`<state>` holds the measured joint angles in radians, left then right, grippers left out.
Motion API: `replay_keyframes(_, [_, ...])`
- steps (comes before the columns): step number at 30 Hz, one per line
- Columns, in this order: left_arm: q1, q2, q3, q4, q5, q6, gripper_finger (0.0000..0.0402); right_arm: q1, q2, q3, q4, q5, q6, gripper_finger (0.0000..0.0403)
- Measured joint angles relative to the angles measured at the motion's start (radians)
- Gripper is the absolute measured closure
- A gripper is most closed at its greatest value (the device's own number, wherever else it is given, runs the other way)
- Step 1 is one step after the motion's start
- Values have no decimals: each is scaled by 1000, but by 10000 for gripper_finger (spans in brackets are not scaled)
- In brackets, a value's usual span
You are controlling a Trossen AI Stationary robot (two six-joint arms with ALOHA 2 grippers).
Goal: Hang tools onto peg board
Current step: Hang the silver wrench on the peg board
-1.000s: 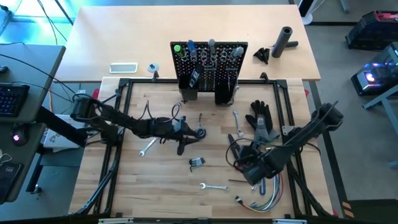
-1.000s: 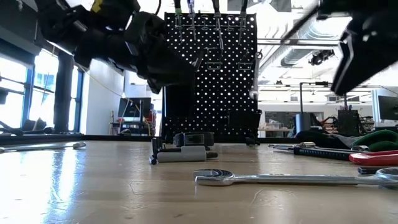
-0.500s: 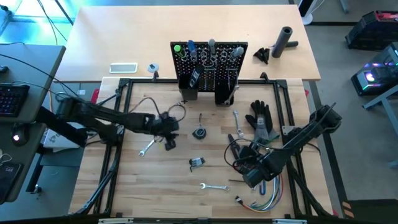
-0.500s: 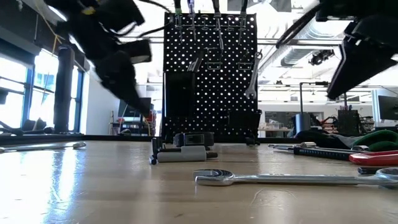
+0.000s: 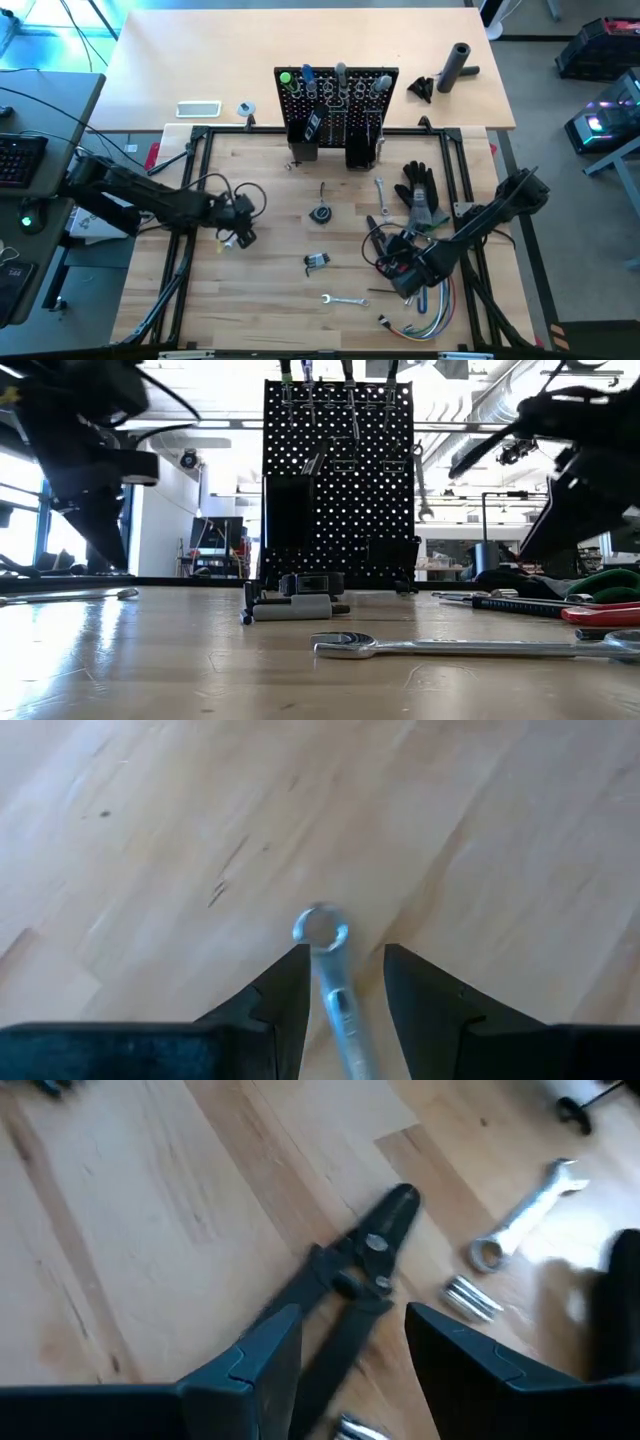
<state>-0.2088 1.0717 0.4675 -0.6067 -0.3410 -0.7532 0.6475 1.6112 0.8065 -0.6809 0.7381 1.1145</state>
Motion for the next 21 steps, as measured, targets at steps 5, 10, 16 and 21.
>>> replay_keyframes(5, [0,-41,-50,10,-61,-14,280,-34,0,-70,223,-2,-113,226])
replay_keyframes(10, [38,-35,-79,105,-62,63,280,-66,0,-79,310,-10,-217,226])
replay_keyframes(16, [94,7,-80,129,-49,143,280,-87,0,-79,360,-13,-282,226])
replay_keyframes(21, [130,66,-80,147,22,185,280,-90,0,-78,369,-14,-284,226])
